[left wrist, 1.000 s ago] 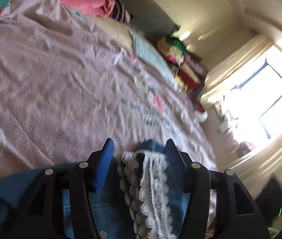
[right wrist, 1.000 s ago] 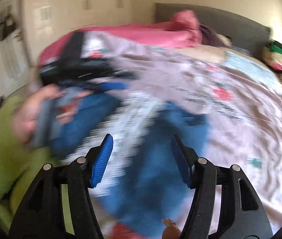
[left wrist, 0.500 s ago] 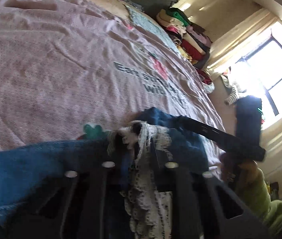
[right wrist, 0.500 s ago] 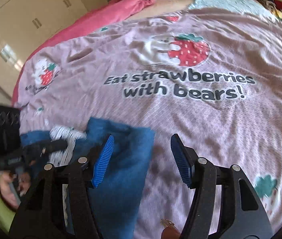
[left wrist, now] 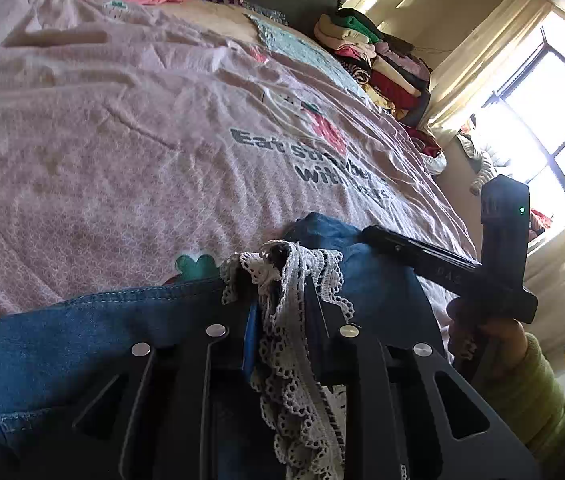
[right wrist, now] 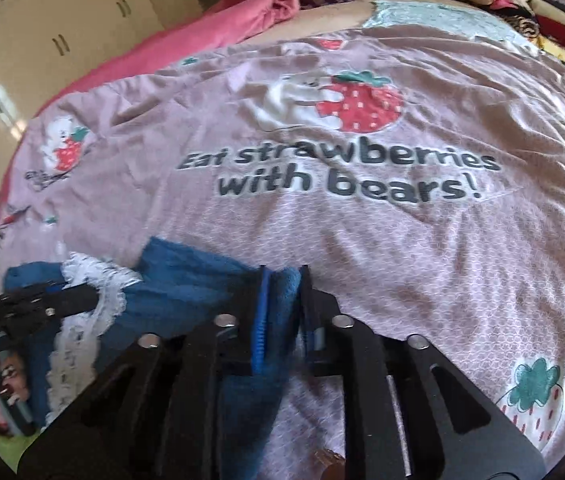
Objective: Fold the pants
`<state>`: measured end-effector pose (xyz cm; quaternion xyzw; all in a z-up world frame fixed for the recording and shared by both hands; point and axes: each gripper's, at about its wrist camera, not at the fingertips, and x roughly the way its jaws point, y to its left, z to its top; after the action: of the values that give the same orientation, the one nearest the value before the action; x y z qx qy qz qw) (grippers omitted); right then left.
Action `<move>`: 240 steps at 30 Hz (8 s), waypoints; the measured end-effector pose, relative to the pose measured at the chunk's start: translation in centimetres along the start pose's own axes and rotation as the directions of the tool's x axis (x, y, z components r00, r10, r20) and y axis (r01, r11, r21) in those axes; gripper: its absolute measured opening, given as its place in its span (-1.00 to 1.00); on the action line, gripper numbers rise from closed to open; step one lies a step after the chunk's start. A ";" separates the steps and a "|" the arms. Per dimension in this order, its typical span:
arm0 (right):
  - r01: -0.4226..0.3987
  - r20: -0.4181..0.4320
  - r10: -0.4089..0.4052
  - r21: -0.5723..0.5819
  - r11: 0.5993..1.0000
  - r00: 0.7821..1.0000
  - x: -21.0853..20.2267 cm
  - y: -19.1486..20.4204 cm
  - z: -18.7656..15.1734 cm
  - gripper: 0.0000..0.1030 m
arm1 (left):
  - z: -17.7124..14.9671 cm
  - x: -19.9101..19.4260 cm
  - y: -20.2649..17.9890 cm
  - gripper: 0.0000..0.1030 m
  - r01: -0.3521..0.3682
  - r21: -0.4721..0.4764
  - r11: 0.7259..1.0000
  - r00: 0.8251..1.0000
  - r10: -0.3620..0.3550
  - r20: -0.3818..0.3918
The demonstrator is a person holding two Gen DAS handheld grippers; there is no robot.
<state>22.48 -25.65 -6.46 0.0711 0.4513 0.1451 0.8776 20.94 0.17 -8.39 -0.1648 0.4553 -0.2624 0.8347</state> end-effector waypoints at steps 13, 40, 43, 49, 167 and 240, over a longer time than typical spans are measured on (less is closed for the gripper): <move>0.058 0.136 -0.036 -0.161 0.985 0.990 -10.2 1.7 -4.1 0.16 | -1.3 -4.8 -0.3 0.08 -0.165 0.014 0.986 0.983 0.163 0.084; -0.113 -0.041 0.106 -0.437 0.892 0.994 -11.0 8.1 -15.4 -0.02 | -12.7 -6.0 -5.8 -0.21 -0.221 0.055 0.974 0.972 0.225 -0.072; -0.114 -0.043 0.105 -0.440 0.891 0.993 -11.0 8.2 -15.7 -0.02 | -13.3 -6.0 -6.3 -0.43 -0.248 0.120 0.961 0.963 0.259 -0.079; -0.116 -0.045 0.108 -0.436 0.893 0.993 -10.9 8.4 -15.5 -0.02 | -13.6 -6.5 -6.2 -0.40 -0.254 0.125 0.959 0.961 0.265 -0.079; -0.336 -0.141 0.314 -0.178 0.925 0.939 -7.0 5.8 -4.7 0.40 | -11.0 -8.4 -9.7 0.76 -0.079 0.136 0.987 0.997 0.075 0.034; -0.268 -0.200 0.188 -0.528 0.806 0.962 -7.3 14.5 -12.2 -0.48 | -4.6 -6.0 -5.9 0.48 -0.297 0.125 0.947 0.952 0.283 0.120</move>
<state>5.78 -14.29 -4.19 -0.1406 0.4379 0.3777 0.8036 12.69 -1.24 -3.80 -0.0494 0.4124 -0.1598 0.8955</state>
